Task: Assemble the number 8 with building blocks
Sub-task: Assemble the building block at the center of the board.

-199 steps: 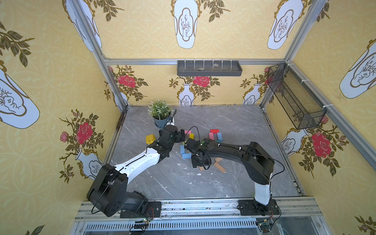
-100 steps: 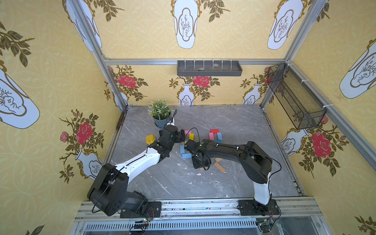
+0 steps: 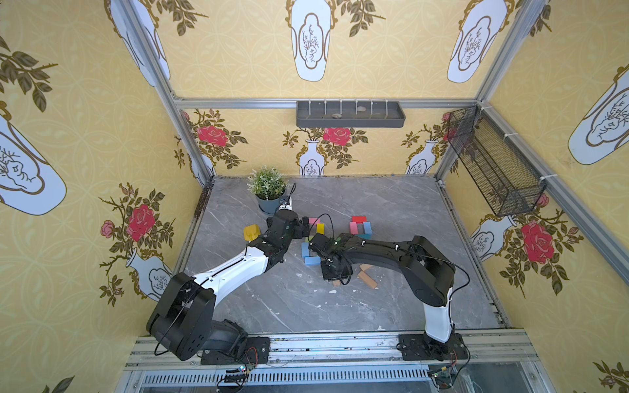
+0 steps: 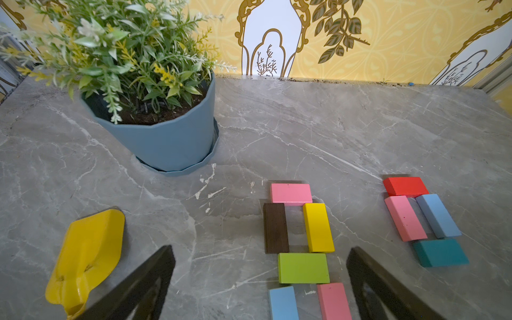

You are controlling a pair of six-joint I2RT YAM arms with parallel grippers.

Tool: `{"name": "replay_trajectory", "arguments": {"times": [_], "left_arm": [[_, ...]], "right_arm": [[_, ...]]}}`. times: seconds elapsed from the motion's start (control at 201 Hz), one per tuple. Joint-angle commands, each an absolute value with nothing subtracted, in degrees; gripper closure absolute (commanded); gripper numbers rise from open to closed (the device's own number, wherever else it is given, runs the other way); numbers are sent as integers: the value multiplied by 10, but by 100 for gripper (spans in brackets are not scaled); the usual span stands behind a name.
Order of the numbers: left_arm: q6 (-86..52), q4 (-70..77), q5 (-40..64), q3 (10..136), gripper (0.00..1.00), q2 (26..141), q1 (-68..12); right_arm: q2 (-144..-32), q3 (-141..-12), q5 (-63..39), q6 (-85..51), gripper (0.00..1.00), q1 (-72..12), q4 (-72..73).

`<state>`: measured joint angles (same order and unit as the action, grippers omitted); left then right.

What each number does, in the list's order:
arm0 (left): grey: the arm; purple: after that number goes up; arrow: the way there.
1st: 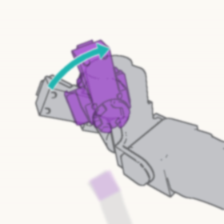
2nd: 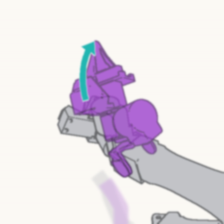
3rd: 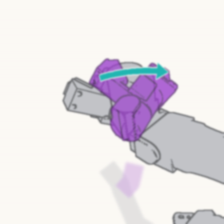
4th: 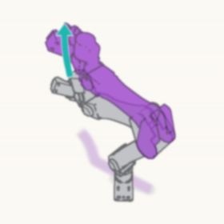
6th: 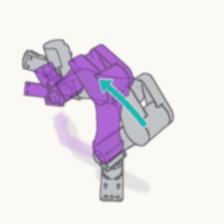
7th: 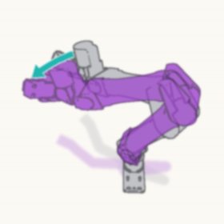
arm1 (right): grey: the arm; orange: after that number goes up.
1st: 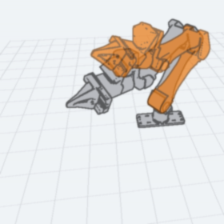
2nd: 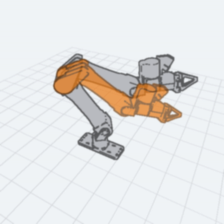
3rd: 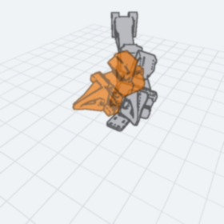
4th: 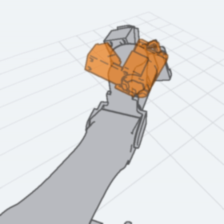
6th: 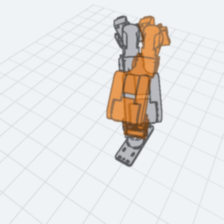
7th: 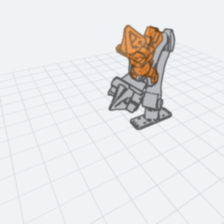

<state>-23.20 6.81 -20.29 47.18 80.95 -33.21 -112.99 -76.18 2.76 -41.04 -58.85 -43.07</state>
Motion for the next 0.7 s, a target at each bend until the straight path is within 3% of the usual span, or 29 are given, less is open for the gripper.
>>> {"name": "replay_trajectory", "arguments": {"times": [0.0,0.692], "left_arm": [[-234,73,-200,474,0,814,-331],[-234,72,-199,476,0,817,-331]], "right_arm": [[-1125,-751,37,-420,77,-576,-433],[-1083,-698,30,-352,78,-426,-404]]}}
